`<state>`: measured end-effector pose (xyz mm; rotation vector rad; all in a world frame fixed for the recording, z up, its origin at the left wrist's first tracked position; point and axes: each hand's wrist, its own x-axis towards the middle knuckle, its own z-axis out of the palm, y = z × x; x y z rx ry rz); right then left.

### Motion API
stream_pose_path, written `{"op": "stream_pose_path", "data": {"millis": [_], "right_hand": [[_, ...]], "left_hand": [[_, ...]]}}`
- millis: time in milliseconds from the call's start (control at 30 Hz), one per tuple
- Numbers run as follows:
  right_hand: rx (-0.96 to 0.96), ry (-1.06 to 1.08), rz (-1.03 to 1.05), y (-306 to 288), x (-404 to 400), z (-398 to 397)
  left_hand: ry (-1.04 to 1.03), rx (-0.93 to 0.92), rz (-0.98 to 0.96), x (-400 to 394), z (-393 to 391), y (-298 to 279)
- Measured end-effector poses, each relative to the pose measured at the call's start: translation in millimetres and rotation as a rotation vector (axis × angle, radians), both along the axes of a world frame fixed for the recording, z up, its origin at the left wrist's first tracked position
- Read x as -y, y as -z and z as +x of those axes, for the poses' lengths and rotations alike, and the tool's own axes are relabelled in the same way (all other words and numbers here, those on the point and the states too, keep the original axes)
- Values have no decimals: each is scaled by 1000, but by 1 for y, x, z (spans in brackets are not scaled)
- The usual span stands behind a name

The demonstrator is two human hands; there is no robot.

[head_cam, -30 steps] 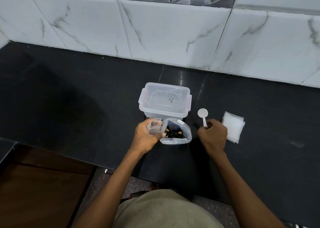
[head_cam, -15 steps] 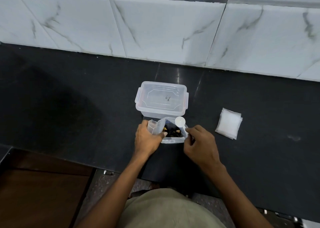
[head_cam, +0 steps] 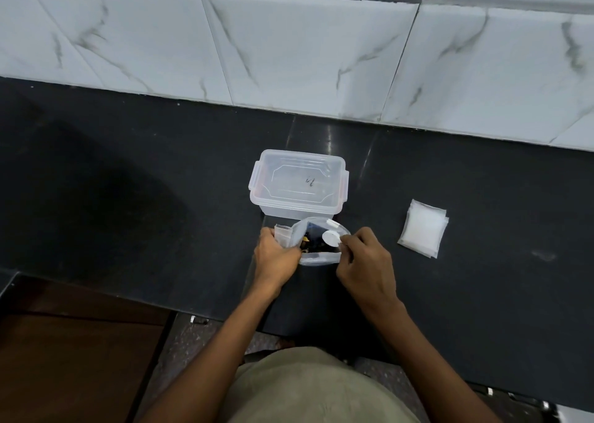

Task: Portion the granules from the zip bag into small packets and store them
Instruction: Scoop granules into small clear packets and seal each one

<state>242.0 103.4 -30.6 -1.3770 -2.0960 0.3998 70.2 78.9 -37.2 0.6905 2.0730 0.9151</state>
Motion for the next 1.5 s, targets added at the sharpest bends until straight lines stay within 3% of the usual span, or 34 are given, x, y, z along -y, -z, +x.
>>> {"op": "stream_pose_path", "data": {"millis": [200, 367, 533, 767, 933, 1133, 1300, 1500], "right_hand": [[7, 35, -127, 10, -5, -11], [6, 99, -212, 14, -8, -11], [12, 118, -257, 11, -8, -10], [20, 111, -283, 10, -8, -13], [74, 17, -168, 8, -4, -13], [129, 8, -105, 7, -2, -6], [-14, 71, -157, 8, -3, -12], [-29, 131, -210, 10, -1, -20]], "left_hand": [[-20, 186, 72, -1, 6, -2], [-102, 500, 152, -3, 6, -3], [-98, 565, 197, -4, 9, 3], [-111, 563, 78, -4, 8, -2], [-111, 621, -56, -3, 6, 0], [-126, 602, 8, -3, 10, 3], [-48, 457, 83, -2, 10, 4], [-36, 504, 59, 1, 13, 4]]}}
